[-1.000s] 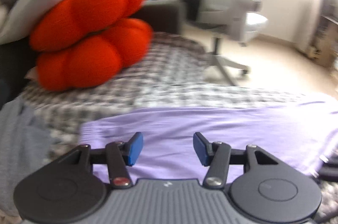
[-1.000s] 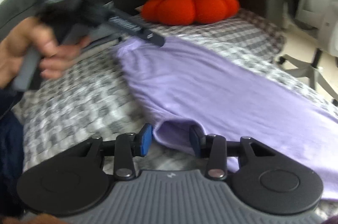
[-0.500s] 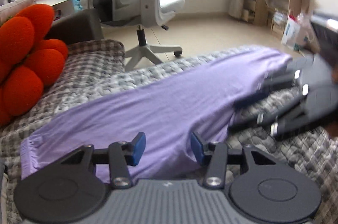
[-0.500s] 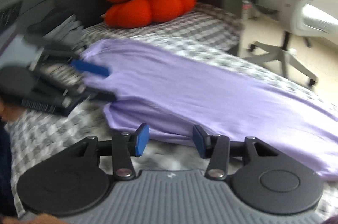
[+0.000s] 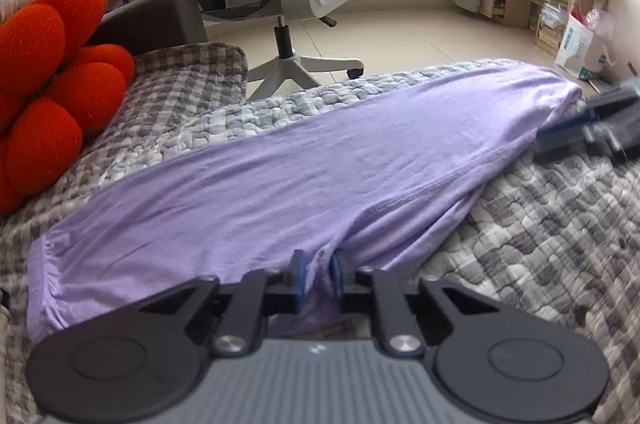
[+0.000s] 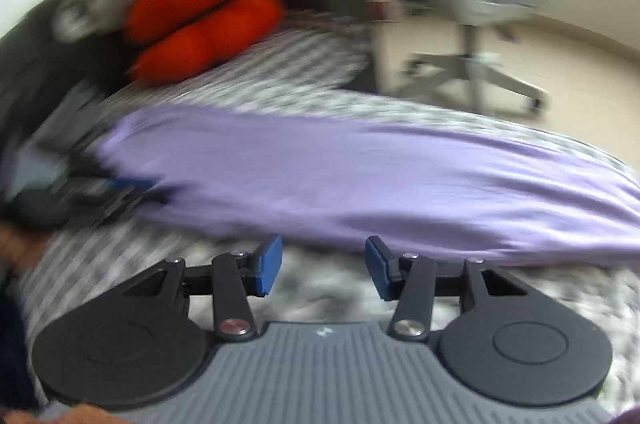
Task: Fold clothes
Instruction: 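Grasp the garment edge with the left gripper while the right gripper presses the fold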
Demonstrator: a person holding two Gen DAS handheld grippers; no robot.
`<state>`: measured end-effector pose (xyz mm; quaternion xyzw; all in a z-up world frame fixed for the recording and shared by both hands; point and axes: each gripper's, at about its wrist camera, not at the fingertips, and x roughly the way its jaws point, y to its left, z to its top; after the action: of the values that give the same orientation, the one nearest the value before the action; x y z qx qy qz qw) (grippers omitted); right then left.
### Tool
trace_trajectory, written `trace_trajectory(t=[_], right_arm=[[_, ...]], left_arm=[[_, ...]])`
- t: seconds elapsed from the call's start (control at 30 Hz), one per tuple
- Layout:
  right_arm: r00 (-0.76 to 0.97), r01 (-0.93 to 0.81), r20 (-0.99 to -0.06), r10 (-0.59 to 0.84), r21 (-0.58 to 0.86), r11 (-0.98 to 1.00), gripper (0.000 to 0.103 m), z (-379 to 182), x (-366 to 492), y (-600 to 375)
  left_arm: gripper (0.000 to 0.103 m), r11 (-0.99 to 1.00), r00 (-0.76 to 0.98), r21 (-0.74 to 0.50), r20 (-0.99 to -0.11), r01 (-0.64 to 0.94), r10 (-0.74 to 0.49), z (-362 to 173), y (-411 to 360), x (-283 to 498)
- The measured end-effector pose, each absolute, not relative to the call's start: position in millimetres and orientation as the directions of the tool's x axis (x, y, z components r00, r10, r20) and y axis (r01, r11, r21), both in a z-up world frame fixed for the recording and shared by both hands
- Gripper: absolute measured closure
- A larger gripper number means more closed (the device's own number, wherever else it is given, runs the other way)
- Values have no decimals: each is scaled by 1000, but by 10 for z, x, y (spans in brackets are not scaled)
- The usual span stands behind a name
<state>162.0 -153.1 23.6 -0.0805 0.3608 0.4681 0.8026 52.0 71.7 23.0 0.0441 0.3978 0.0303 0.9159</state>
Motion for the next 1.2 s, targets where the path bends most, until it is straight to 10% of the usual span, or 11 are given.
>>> trace_trajectory(t=[0.77, 1.2], right_arm=[[294, -853, -678, 674, 133, 506, 53, 4, 1453, -1321], [595, -705, -588, 548, -54, 707, 53, -104, 1611, -1520]], left_arm=[[100, 979, 739, 162, -673, 126, 17, 379, 544, 226], [99, 941, 715, 235, -699, 242, -9, 252, 319, 240]])
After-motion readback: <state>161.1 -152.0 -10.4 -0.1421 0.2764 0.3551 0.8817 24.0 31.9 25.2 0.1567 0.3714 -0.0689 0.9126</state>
